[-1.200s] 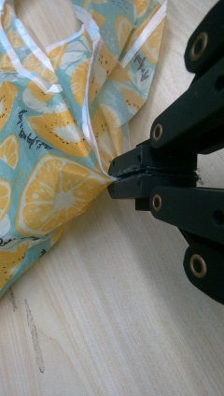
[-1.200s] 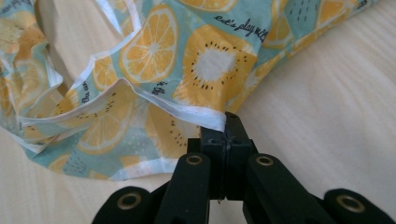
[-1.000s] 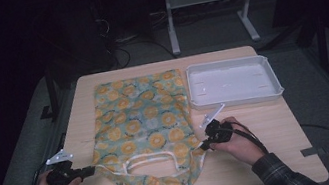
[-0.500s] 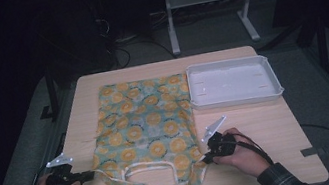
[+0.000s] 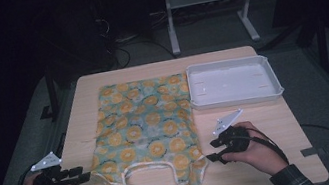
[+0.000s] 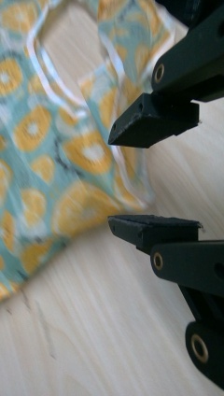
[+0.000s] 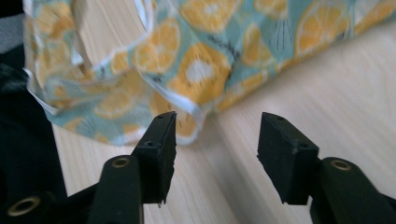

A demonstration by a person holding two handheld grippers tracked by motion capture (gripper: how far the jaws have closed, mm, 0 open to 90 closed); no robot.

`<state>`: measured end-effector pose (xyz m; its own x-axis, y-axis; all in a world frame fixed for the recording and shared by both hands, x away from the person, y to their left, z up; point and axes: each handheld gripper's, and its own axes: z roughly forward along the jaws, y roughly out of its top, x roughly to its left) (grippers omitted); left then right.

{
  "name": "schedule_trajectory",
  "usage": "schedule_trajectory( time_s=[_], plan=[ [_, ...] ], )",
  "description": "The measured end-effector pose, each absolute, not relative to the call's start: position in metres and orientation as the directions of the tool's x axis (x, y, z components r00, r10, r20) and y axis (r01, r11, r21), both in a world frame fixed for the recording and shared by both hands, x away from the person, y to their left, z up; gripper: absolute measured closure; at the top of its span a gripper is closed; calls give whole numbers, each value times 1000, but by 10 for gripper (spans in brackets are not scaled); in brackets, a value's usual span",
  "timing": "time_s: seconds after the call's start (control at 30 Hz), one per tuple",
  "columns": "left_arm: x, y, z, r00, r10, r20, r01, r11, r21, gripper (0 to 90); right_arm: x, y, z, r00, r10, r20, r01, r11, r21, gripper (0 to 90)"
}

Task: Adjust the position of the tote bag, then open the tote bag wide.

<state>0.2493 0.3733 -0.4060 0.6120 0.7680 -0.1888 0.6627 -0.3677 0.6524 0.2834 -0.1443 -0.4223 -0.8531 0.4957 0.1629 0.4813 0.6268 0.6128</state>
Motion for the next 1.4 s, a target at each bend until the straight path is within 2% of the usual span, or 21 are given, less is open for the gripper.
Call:
schedule_trajectory(
  time_s=[0.17, 0.57, 0.67, 0.93, 1.23, 1.4],
  plan=[
    [255, 357, -404, 656, 731, -186, 641, -411, 648, 495, 286, -135, -414, -868, 473, 152, 455, 633, 626, 393],
    [277, 319, -399, 744, 652, -145, 573, -512, 640, 452, 292, -102, -405, -900, 411, 144, 398, 644, 654, 360],
    [282, 312, -404, 760, 637, -133, 564, -543, 622, 446, 297, -92, -412, -920, 370, 128, 359, 669, 650, 352],
    [278, 304, -425, 783, 606, -142, 567, -600, 565, 402, 294, -74, -431, -937, 320, 141, 336, 715, 613, 337],
    [272, 301, -435, 823, 556, -117, 523, -661, 537, 304, 284, -69, -443, -948, 291, 130, 311, 755, 577, 301],
    [269, 298, -444, 844, 527, -98, 499, -704, 505, 259, 280, -62, -457, -963, 254, 92, 262, 794, 548, 265]
  ],
)
